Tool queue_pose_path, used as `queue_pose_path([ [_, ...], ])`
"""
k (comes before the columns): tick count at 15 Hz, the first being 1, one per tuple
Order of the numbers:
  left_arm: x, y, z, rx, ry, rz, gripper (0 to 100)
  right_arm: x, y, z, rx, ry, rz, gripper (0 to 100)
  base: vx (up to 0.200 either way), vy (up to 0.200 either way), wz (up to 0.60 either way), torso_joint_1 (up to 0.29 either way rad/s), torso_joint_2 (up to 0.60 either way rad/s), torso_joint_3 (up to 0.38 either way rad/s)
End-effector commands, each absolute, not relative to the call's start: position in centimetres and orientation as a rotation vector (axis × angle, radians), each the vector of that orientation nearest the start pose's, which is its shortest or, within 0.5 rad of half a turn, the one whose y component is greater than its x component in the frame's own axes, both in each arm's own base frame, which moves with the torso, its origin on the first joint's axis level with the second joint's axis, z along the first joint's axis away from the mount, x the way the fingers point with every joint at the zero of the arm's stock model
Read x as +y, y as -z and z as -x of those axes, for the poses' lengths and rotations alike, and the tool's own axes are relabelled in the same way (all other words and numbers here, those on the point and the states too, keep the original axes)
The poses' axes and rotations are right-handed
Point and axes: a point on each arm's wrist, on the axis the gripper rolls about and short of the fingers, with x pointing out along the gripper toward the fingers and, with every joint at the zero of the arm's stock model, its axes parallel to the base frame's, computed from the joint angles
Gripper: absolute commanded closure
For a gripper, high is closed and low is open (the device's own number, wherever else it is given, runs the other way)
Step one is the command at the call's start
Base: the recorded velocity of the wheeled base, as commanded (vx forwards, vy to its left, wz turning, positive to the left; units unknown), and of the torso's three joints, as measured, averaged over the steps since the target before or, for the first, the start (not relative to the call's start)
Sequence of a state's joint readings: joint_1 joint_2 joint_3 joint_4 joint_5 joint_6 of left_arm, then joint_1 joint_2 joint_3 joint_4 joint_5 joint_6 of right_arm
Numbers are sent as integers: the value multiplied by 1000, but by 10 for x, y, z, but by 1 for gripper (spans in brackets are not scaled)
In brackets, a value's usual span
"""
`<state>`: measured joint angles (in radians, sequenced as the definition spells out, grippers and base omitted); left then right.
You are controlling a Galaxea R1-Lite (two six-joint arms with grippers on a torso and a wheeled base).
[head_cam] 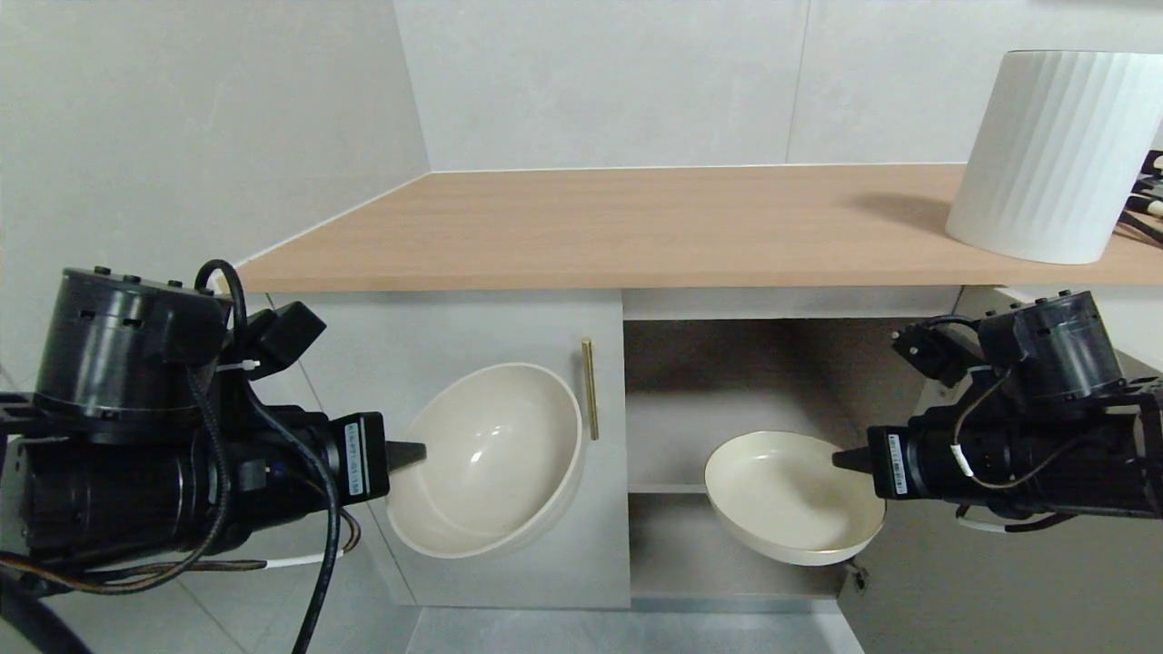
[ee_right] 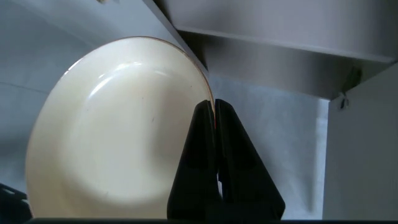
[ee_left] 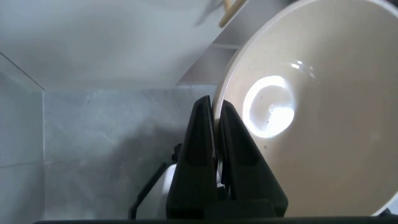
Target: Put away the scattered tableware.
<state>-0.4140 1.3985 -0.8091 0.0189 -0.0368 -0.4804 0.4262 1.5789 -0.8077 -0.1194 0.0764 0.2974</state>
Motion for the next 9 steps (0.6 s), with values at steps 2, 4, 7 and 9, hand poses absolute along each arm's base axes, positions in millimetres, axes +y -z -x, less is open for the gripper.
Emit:
queue_pose_path([
  [2,-89,-203,-201,692,282,344,100,110,-168,-239,720,-383,-165,100,0,0,0,-39,181,122],
  [4,-89,-202,-202,693,281,343,100,111,-167,-240,718,-383,-166,100,0,0,0,-6,40,21],
  [7,-91,-200,-205,700,280,342,100,116,-154,-251,725,-382,-163,100,0,0,0,0,0,0],
  [9,-93,-197,-210,704,281,340,100,125,-128,-272,752,-369,-154,100,0,0,0,0,0,0],
])
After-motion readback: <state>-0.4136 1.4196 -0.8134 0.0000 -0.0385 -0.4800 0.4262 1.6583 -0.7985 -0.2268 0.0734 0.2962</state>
